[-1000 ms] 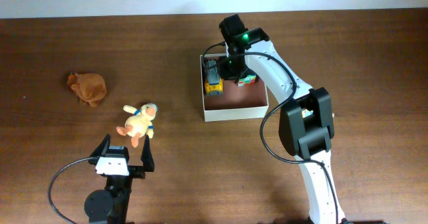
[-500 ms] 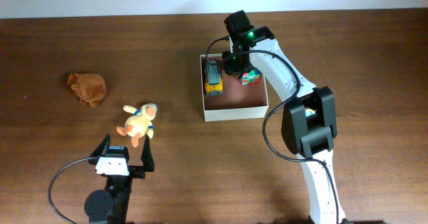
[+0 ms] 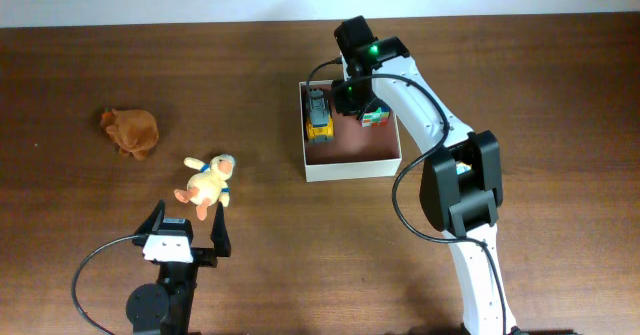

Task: Pack container
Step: 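Lower the cube into the box and open the right gripper, then raise the right gripper and move it toward the small yellow toy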

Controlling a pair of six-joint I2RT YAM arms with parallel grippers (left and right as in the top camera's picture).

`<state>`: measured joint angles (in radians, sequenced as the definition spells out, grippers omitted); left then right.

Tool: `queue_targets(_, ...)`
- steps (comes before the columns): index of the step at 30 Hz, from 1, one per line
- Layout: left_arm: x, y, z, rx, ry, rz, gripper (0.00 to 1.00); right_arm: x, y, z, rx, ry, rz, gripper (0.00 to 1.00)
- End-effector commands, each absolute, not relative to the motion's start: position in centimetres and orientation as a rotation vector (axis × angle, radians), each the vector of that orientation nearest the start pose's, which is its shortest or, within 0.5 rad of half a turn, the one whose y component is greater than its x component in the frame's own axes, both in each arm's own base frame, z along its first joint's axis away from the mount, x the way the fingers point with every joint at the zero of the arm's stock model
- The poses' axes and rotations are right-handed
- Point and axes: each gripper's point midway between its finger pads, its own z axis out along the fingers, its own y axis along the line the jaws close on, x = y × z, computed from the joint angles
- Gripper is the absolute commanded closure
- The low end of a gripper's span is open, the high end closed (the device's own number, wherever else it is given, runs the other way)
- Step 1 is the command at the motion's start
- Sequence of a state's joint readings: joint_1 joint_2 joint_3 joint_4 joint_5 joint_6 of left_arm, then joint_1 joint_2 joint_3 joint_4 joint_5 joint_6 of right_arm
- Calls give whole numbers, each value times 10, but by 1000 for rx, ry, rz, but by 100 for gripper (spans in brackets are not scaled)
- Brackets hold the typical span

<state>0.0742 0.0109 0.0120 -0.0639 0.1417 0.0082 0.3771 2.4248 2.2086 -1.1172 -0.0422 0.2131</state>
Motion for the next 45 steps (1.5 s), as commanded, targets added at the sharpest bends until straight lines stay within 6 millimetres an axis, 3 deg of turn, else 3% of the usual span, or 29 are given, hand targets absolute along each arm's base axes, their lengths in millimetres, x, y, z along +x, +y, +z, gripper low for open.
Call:
queue_targets(1,246,-6,160,67,1634,-41,1,494,206,128,-286,2787,184,62)
queue_targets(4,246,-6,160,67,1634,-41,1,487,194,159,-269,2775,136,43)
queue_targets(7,246,-6,160,67,1634,-41,1,481,187,190,-288,2750,126,14)
queue_targets(9,246,-6,160,67,1634,-41,1,476,181,206,-278,2745,127,1)
queue_targets(12,246,-6,160,67,1634,-41,1,463,161,227,-284,2763,103,1)
queue_targets(17,246,-6,160,67,1634,-41,1,452,114,236,-143,2831,81,1)
queue_targets(22,246,-6,160,67,1634,-41,1,454,89,249,6,2818,255,1)
queue_targets(26,246,-6,160,67,1634,-41,1,446,65,273,73,2768,252,1)
queue_targets(29,246,-6,160,67,1634,-41,1,423,39,301,131,2722,180,1)
queue_targets(32,246,-6,160,67,1634,-41,1,395,11,315,223,2709,43,1)
queue_targets(37,246,-6,160,67,1634,-41,1,345,-35,301,533,2750,-109,1)
queue_targets(41,246,-6,160,67,1634,-41,1,321,-58,261,896,2812,-87,1)
queue_targets(45,246,-6,160,67,1634,-41,1,319,-69,207,1105,2872,75,1)
